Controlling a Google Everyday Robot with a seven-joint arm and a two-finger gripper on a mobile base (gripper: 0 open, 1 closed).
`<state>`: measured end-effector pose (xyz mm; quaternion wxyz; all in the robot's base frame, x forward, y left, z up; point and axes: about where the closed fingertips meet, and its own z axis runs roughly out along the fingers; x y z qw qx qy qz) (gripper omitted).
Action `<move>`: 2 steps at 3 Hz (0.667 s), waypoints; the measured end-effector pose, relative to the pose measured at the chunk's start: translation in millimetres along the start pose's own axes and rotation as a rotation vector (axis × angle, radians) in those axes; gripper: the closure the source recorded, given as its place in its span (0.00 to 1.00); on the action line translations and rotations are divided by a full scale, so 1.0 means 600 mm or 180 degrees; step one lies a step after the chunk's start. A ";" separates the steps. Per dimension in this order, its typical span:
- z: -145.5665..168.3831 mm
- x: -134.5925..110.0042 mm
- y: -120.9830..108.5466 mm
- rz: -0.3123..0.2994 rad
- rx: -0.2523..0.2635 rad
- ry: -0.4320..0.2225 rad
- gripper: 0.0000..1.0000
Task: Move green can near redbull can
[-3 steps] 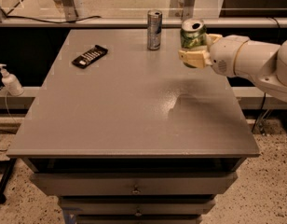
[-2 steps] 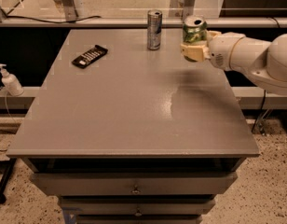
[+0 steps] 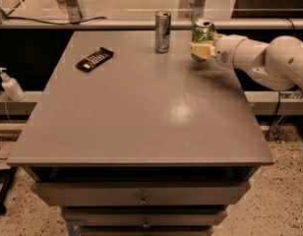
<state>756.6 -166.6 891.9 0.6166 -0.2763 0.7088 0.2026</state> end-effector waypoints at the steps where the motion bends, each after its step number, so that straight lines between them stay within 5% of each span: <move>1: 0.041 0.020 -0.021 0.0155 -0.0061 -0.0026 1.00; 2: 0.076 0.022 -0.029 0.0217 -0.0142 -0.0065 1.00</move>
Offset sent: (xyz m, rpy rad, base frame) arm 0.0683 0.0183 -0.0222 0.0996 0.0371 0.0547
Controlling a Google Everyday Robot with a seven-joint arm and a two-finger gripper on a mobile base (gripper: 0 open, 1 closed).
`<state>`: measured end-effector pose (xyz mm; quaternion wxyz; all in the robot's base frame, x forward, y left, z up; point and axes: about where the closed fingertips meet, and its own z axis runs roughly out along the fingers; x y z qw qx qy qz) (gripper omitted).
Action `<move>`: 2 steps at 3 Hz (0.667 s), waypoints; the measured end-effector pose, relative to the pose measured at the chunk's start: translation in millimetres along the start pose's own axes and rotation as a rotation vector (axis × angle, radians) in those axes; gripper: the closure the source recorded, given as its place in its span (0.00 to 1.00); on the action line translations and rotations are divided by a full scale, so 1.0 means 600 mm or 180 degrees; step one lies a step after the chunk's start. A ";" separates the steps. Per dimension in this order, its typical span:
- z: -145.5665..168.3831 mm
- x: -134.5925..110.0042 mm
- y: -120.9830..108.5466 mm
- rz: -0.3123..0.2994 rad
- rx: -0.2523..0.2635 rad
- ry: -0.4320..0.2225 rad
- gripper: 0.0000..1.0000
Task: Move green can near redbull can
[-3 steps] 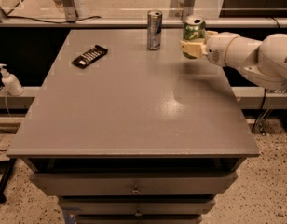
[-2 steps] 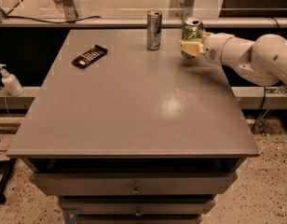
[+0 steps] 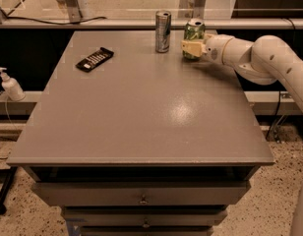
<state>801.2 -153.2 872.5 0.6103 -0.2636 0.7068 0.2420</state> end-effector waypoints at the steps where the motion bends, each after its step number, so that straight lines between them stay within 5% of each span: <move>1: 0.026 0.002 -0.002 0.0047 -0.0070 -0.0009 1.00; 2: 0.046 0.005 0.005 0.0077 -0.0158 0.0000 1.00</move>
Offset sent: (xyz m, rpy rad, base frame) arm 0.0243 0.0258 -0.0097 0.0315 0.0307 0.0682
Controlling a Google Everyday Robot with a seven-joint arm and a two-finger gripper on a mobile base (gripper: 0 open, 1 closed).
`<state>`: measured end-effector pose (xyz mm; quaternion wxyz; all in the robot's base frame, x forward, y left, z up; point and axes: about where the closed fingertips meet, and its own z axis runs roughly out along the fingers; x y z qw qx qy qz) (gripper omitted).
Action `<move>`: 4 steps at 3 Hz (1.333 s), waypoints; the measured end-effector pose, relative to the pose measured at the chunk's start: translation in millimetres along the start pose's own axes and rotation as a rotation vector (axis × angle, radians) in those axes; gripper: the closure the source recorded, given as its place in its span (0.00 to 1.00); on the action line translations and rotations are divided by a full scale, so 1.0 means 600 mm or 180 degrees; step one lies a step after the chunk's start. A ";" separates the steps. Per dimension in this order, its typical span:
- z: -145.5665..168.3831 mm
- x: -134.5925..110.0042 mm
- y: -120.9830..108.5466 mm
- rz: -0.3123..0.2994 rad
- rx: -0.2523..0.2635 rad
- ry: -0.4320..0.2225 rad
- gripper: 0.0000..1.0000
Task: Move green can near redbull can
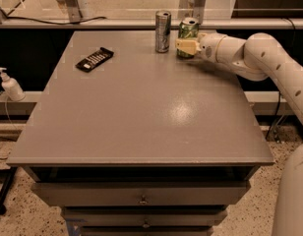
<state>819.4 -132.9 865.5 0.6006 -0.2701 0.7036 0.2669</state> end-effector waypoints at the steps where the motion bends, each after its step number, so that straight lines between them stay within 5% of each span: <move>1: 0.010 0.011 0.009 0.0066 -0.0098 0.0073 0.84; 4: 0.011 0.007 0.013 0.0079 -0.0128 0.0091 0.13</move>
Offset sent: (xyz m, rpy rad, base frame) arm -0.0062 0.0191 -0.0156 0.0007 0.0902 0.0935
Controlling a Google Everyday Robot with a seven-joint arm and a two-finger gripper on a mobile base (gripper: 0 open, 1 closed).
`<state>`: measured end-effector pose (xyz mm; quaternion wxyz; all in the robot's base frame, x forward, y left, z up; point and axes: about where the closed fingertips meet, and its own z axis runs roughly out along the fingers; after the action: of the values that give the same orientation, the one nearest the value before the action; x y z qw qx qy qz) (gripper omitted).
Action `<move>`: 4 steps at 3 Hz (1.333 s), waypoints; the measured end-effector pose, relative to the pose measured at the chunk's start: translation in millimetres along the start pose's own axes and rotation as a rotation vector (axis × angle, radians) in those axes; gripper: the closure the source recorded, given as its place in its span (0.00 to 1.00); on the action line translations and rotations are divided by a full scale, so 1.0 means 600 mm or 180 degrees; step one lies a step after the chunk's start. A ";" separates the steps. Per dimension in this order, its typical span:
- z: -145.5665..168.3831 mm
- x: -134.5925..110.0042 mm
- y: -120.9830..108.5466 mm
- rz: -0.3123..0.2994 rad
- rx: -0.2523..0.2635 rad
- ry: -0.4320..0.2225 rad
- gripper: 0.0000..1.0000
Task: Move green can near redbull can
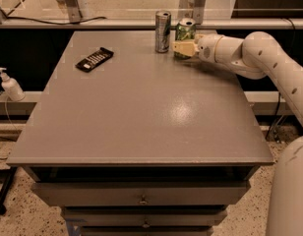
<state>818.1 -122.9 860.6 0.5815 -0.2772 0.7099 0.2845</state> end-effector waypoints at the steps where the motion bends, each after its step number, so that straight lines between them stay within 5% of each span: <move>1: 0.009 0.007 0.014 0.0046 -0.0117 0.0075 0.00; 3: -0.021 -0.008 0.011 -0.0028 -0.0144 0.0197 0.00; 4: -0.100 -0.037 -0.011 -0.0163 0.0024 0.0208 0.00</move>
Offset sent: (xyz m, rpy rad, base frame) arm -0.0088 0.0125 -0.0049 -0.0157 0.0714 0.0794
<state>786.6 -169.3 891.9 0.5662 -0.3021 0.7223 0.2577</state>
